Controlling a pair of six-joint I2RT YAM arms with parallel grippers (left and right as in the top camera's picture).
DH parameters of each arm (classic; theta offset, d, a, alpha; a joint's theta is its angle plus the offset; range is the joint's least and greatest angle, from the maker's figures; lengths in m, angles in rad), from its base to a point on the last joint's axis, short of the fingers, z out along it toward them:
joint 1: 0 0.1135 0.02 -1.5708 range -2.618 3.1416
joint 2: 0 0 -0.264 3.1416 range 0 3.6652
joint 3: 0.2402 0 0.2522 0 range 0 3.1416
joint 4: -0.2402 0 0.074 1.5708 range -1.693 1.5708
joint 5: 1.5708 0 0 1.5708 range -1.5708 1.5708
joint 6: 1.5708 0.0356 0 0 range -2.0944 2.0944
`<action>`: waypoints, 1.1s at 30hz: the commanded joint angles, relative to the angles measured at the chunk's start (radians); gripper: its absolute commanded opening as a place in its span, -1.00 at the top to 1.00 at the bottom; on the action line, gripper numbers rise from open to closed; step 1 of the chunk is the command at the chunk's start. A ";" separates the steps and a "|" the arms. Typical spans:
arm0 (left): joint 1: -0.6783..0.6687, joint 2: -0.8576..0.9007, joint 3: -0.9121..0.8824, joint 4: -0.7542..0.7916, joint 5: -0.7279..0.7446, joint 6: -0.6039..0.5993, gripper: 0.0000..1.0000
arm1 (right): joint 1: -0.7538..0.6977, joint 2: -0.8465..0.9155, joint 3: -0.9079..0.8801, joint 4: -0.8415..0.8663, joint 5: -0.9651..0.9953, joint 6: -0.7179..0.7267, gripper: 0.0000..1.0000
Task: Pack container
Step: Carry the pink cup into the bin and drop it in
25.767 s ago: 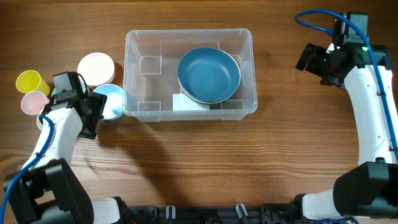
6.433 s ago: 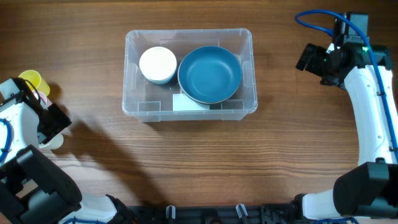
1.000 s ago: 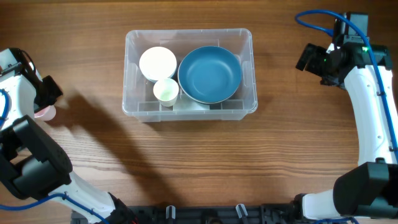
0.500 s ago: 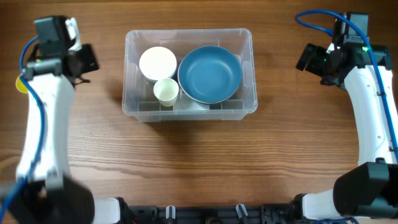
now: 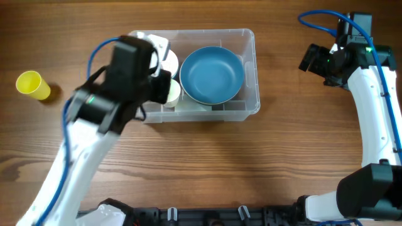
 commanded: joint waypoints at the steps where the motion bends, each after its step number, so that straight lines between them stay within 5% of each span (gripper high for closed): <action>1: -0.003 0.132 0.001 0.009 0.013 -0.003 0.92 | 0.002 -0.018 0.005 0.003 0.013 0.005 -0.99; 11: -0.003 0.332 0.001 0.036 0.104 -0.003 0.92 | 0.002 -0.018 0.005 0.003 0.013 0.005 -1.00; 21: -0.003 0.345 0.001 -0.008 0.103 -0.003 0.83 | 0.002 -0.018 0.005 0.003 0.013 0.005 -0.99; 22: -0.003 0.345 0.001 -0.015 0.103 -0.002 0.77 | 0.002 -0.018 0.005 0.003 0.013 0.005 -1.00; 24: -0.003 0.344 0.001 -0.019 0.103 -0.002 0.28 | 0.002 -0.018 0.005 0.003 0.013 0.005 -0.99; 28: 0.004 0.344 0.008 -0.008 0.103 -0.002 0.12 | 0.002 -0.018 0.005 0.003 0.013 0.005 -0.99; 33: 0.067 0.323 0.077 -0.008 0.051 -0.001 -0.85 | 0.002 -0.018 0.005 0.003 0.013 0.005 -1.00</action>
